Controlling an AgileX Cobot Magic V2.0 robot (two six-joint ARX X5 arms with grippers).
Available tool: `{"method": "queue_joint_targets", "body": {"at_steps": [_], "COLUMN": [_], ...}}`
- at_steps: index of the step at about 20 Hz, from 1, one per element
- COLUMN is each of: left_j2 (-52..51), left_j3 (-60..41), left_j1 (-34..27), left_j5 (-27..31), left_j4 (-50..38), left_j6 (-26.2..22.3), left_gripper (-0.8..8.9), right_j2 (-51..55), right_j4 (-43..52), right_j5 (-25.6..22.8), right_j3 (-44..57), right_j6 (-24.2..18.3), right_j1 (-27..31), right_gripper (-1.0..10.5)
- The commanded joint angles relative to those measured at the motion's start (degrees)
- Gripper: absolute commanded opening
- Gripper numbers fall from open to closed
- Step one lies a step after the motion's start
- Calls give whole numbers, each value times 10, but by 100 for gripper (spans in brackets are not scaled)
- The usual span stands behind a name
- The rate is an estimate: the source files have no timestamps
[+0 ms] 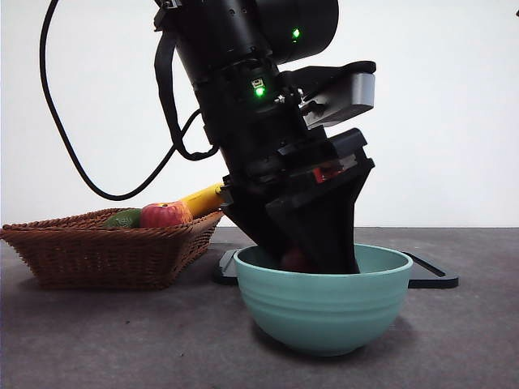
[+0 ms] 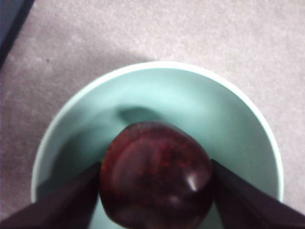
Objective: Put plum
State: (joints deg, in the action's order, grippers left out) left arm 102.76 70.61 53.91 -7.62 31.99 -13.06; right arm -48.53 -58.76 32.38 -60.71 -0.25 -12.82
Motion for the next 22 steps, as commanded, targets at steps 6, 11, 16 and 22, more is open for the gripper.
{"method": "queue_joint_targets", "body": {"at_steps": [6,11,16,22], "left_j2": [2,-59,-152,-275], "left_j3": [12,24,39,39], "left_j1": [11,6,-35,-153], "left_j5": [-1,-1,-1,-37], "left_j4": [-3,-1,-3,21], "left_j6": [-8,6,44,105], "left_gripper": [413,410,410,409], "right_j2": [-4,-4,-4,-5], "right_j4": [5,5,5,11], "right_j5": [2,2,2,2], "right_j3": [-10,-10,-10,-10], "right_j6": [-6,-6,-6,-7], "right_j1": [-3,-3,-3,-3], "right_gripper": [400,400,400,400]}}
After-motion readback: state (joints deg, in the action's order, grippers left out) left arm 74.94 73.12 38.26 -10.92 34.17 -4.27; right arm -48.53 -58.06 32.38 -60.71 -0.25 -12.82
